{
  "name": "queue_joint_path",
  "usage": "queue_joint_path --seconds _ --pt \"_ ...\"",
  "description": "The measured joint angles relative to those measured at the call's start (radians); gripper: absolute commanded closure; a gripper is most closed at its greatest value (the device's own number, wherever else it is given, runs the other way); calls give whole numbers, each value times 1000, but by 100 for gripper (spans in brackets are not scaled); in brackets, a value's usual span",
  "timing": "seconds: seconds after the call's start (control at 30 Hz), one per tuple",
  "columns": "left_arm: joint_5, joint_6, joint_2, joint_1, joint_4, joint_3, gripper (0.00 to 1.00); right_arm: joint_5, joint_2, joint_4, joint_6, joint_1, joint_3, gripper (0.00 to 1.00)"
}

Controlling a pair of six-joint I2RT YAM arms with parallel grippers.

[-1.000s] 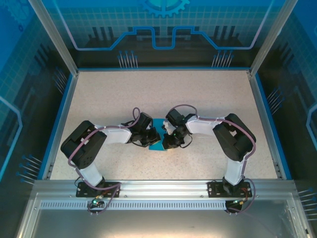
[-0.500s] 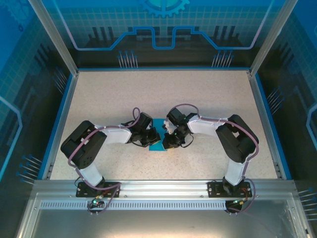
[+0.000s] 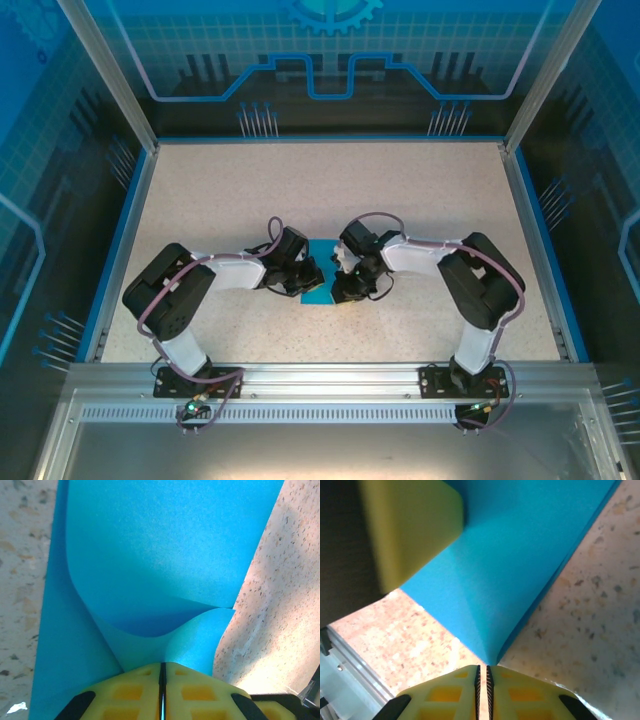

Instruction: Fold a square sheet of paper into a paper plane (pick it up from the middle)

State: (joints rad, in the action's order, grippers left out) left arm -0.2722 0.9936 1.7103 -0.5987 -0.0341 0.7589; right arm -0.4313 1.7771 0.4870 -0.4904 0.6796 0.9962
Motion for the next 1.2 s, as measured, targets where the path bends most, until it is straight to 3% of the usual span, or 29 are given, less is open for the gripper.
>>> queue_joint_path --seconds 0.17,0.6,1.2 --pt "0 0 0 0 0 0 88 5 -64 -30 -8 0 6 85" --pt "0 2 0 0 0 0 88 18 53 -55 -16 6 9 85" --pt "48 -21 -5 31 29 24 84 35 76 -16 4 7 30 86"
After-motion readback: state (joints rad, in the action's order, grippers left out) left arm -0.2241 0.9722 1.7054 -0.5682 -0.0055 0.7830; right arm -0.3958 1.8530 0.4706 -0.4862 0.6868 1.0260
